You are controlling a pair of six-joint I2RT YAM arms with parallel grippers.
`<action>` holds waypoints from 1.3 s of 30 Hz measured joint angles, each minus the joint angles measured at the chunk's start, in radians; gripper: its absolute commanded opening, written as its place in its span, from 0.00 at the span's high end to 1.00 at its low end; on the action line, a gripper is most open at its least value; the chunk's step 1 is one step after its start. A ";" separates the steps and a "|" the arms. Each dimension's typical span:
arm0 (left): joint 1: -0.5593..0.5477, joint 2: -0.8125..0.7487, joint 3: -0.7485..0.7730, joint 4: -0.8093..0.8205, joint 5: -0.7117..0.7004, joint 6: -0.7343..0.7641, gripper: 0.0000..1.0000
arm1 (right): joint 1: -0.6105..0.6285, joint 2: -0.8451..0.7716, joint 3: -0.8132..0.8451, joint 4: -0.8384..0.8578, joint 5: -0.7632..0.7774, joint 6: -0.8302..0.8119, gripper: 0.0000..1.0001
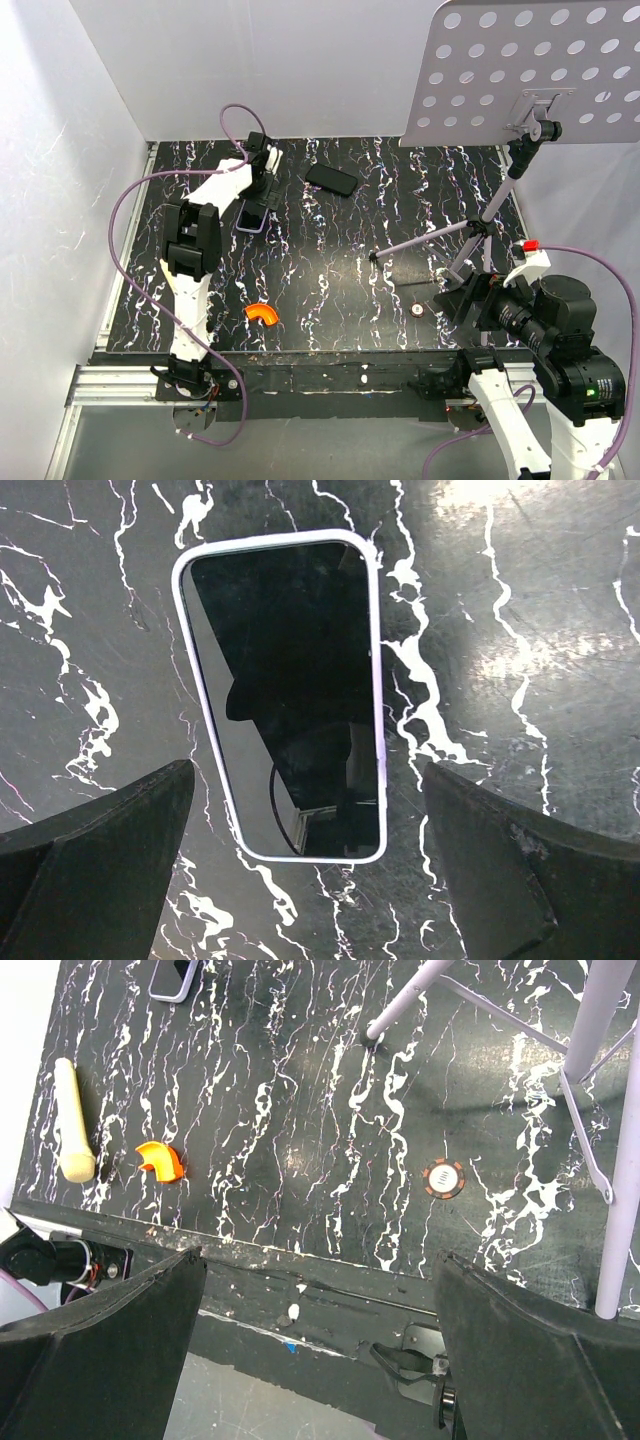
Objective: Take the phone out of the phone case
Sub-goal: Pick up the phone at the center of the board.
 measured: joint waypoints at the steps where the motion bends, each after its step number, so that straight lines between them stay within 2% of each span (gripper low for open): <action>1: 0.003 0.006 0.004 -0.006 -0.002 -0.001 0.02 | 0.000 0.000 0.000 0.000 0.000 0.001 0.00; 11: 0.027 0.107 0.093 -0.058 0.024 -0.037 0.02 | 0.000 0.000 -0.001 0.000 0.000 0.011 0.00; 12: 0.030 0.117 0.105 -0.068 0.033 -0.045 0.02 | 0.000 0.000 -0.001 0.000 0.000 0.013 0.04; 16: 0.044 0.148 0.159 -0.104 0.050 -0.083 0.06 | 0.000 0.000 -0.001 0.000 0.000 0.026 0.06; 18: 0.049 0.170 0.192 -0.131 0.056 -0.108 0.11 | 0.000 0.001 -0.003 0.000 0.000 0.035 0.06; 20: 0.051 0.180 0.210 -0.150 0.066 -0.129 0.22 | 0.000 0.006 -0.012 -0.001 0.000 0.040 0.06; 24: 0.052 0.177 0.196 -0.145 0.072 -0.156 0.49 | 0.000 0.039 -0.039 -0.011 0.000 0.045 0.06; 27: 0.050 0.142 0.136 -0.103 0.054 -0.169 0.72 | 0.000 0.064 -0.051 -0.023 0.001 0.047 0.06; 28: 0.047 0.124 0.105 -0.083 0.049 -0.175 0.77 | 0.000 0.068 -0.055 -0.023 0.001 0.047 0.06; 35: 0.032 -0.030 -0.142 -0.004 0.080 -0.232 0.98 | 0.000 0.080 -0.125 -0.016 -0.006 0.059 0.06; 39: 0.013 -0.166 -0.311 0.030 0.182 -0.286 1.00 | 0.000 0.113 -0.213 0.027 -0.047 0.089 0.04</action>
